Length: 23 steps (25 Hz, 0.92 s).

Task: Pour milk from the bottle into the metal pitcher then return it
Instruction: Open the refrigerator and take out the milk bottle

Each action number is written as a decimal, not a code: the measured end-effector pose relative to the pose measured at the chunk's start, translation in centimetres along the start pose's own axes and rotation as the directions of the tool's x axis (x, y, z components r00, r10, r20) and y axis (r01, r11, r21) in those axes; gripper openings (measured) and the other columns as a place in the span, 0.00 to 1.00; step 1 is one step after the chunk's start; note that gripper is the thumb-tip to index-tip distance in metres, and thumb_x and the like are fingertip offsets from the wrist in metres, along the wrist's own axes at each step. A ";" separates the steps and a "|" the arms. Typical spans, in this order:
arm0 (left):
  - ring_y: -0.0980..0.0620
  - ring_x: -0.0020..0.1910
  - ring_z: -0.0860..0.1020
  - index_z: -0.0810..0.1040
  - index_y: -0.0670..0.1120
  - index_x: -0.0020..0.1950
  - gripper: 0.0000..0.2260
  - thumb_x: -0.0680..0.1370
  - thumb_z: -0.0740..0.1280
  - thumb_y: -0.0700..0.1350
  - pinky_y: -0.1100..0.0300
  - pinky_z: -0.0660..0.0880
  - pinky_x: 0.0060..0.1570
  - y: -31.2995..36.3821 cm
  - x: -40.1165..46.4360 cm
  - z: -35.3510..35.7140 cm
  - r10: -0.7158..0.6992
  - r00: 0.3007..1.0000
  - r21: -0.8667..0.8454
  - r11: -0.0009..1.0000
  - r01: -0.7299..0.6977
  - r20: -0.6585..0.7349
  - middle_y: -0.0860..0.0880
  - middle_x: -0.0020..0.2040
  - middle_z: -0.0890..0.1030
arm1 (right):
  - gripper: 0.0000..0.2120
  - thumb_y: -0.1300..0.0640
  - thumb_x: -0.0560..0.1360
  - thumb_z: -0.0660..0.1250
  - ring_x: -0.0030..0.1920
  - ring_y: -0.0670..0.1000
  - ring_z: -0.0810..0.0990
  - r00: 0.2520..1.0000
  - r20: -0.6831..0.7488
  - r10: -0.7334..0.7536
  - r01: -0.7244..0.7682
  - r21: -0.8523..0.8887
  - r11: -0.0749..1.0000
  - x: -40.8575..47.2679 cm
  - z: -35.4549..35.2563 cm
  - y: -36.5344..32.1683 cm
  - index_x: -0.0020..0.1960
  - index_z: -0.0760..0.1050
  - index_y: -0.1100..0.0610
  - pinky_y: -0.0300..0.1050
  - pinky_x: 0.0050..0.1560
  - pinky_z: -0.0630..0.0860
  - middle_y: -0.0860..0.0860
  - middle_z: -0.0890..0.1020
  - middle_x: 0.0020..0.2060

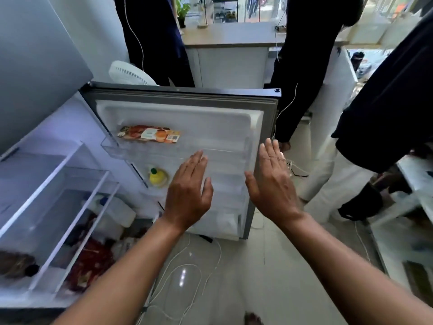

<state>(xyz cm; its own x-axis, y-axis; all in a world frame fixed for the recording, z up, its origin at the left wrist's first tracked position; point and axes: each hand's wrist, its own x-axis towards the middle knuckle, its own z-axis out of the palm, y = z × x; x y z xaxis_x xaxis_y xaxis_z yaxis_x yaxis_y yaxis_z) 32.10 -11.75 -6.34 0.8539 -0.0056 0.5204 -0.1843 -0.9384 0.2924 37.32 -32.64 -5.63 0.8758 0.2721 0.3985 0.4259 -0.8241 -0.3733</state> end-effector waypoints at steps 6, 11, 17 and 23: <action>0.40 0.63 0.80 0.79 0.37 0.67 0.19 0.76 0.67 0.39 0.52 0.72 0.66 -0.5 -7.8 5.3 -0.109 0.982 -0.041 0.992 0.116 0.155 0.39 0.64 0.82 | 0.32 0.53 0.80 0.64 0.80 0.65 0.59 0.979 0.189 0.080 -0.085 0.017 0.996 -5.4 5.1 3.8 0.78 0.63 0.70 0.61 0.79 0.61 0.67 0.62 0.78; 0.37 0.58 0.82 0.79 0.37 0.65 0.21 0.75 0.62 0.43 0.48 0.77 0.59 -1.1 -10.6 9.9 -0.274 0.882 0.035 0.959 0.282 0.383 0.38 0.60 0.83 | 0.33 0.53 0.80 0.65 0.81 0.65 0.59 0.925 0.360 0.121 -0.144 0.038 0.989 -8.1 10.0 5.7 0.78 0.61 0.69 0.61 0.78 0.62 0.67 0.62 0.79; 0.40 0.73 0.73 0.70 0.39 0.77 0.24 0.81 0.66 0.42 0.51 0.68 0.71 -2.9 -12.9 16.4 -0.500 0.645 0.030 0.803 0.595 0.578 0.38 0.74 0.74 | 0.32 0.50 0.84 0.60 0.82 0.58 0.55 0.813 0.535 0.230 -0.313 0.069 0.947 -9.6 16.5 7.7 0.81 0.56 0.64 0.50 0.81 0.55 0.61 0.58 0.82; 0.43 0.73 0.74 0.70 0.40 0.77 0.24 0.82 0.66 0.46 0.53 0.67 0.75 -5.8 -13.7 23.4 -0.610 0.501 0.028 0.651 0.759 0.614 0.41 0.75 0.74 | 0.27 0.51 0.82 0.62 0.74 0.63 0.70 0.722 0.621 0.306 -0.399 0.012 0.917 -10.2 23.4 9.9 0.76 0.64 0.64 0.55 0.71 0.69 0.62 0.71 0.74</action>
<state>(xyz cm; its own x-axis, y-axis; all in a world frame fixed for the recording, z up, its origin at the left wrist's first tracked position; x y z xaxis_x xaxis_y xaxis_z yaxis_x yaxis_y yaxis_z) 32.86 -14.31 -33.94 0.8389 0.3579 -0.4101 0.5416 -0.6245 0.5628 37.89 -31.96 -32.97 0.9034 0.2525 -0.3466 0.0437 -0.8583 -0.5113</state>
